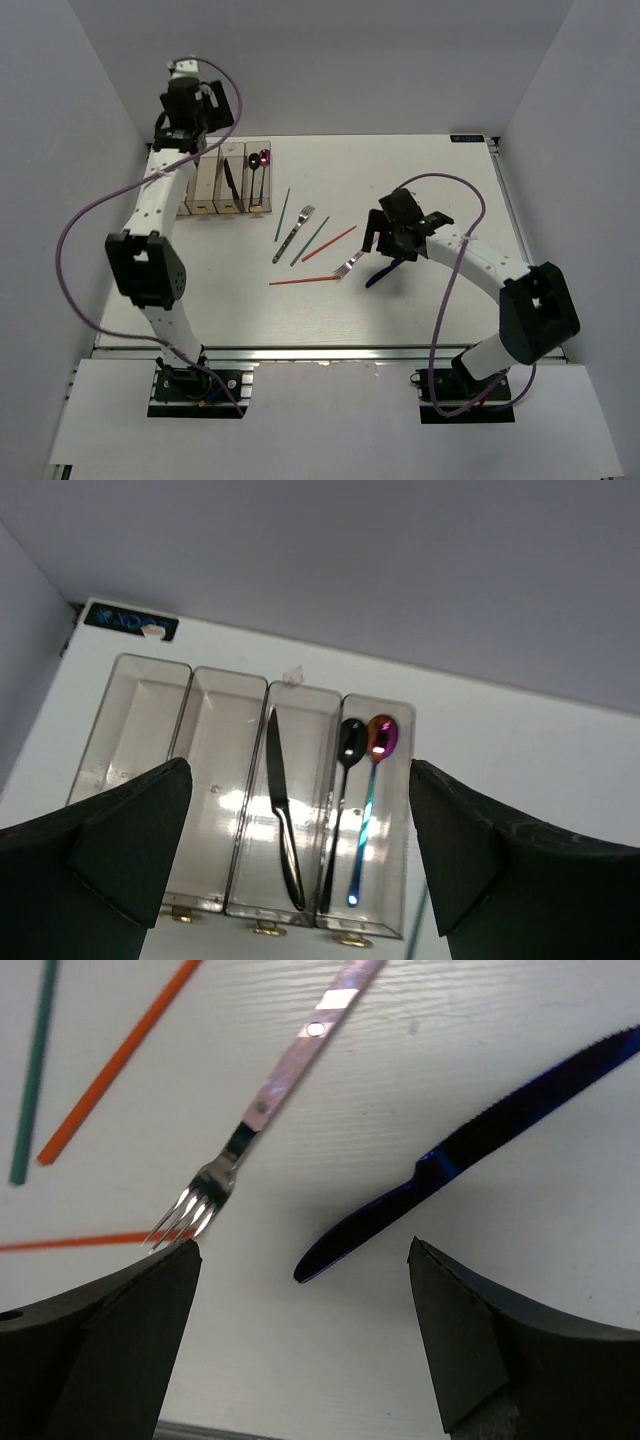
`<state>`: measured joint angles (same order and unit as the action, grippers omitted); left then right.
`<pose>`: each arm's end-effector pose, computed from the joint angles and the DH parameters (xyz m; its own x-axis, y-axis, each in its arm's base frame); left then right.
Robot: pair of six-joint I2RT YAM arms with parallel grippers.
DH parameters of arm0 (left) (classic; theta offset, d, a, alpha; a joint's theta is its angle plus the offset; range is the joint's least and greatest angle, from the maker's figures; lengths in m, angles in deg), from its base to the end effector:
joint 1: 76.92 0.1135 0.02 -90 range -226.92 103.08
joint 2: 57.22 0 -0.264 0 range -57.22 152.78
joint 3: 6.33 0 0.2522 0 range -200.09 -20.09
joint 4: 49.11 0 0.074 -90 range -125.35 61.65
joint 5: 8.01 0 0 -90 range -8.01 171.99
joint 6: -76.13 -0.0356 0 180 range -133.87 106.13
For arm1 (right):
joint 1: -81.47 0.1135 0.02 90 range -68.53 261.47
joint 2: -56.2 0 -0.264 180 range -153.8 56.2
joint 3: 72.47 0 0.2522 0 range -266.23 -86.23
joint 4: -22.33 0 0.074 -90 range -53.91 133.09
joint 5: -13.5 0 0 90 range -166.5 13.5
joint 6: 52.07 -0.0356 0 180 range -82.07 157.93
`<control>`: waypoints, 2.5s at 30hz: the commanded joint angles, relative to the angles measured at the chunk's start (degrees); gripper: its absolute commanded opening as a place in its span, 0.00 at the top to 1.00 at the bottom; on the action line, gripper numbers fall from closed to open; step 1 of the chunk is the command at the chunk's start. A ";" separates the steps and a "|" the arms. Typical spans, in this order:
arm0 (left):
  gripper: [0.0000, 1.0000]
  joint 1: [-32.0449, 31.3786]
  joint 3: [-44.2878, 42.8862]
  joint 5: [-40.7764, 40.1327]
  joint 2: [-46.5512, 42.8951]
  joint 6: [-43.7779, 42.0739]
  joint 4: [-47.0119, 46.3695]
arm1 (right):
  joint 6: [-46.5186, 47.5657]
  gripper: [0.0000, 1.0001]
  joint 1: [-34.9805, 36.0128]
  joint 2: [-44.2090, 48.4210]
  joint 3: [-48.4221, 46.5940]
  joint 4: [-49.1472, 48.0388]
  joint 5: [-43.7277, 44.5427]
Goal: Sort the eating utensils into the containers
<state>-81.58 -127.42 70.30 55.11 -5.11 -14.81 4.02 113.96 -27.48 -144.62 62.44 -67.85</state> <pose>0.4668 -0.0308 0.3492 -0.4091 -0.1163 -0.9051 -0.1669 0.9846 -0.0511 0.2608 0.1598 0.2399 -0.8012 0.1436 -0.5808 -0.0064 0.9686 0.2484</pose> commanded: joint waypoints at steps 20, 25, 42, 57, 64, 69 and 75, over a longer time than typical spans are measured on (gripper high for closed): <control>0.02 0.18 51.61 16.51 -52.04 12.87 -2.08 | -35.52 0.42 4.25 -15.45 -7.44 15.49 20.63; 0.02 0.18 52.92 16.78 -53.09 12.78 -2.78 | -39.47 0.44 5.04 -18.62 -5.78 15.40 18.78; 0.02 0.18 53.45 16.52 -53.27 12.43 -2.69 | -42.20 1.00 5.13 -18.63 9.16 -0.42 8.41; 0.02 -3.57 58.80 32.69 -46.94 27.00 -10.06 | -10.66 1.00 6.36 1.05 17.52 -11.48 7.62; 0.02 -19.06 62.41 24.87 -42.29 36.67 -17.18 | -4.68 1.00 6.97 4.58 18.49 -11.94 4.63; 0.02 -20.03 65.49 21.53 -44.39 40.02 -19.40 | -1.16 1.00 7.24 5.10 17.96 -10.71 4.01; 0.02 -20.82 69.52 23.81 -45.89 46.25 -26.31 | 1.39 1.00 8.38 9.84 18.84 -12.28 3.05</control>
<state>-101.84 -60.23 93.36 11.22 36.55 -34.57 2.64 121.46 -21.71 -125.98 52.56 -63.74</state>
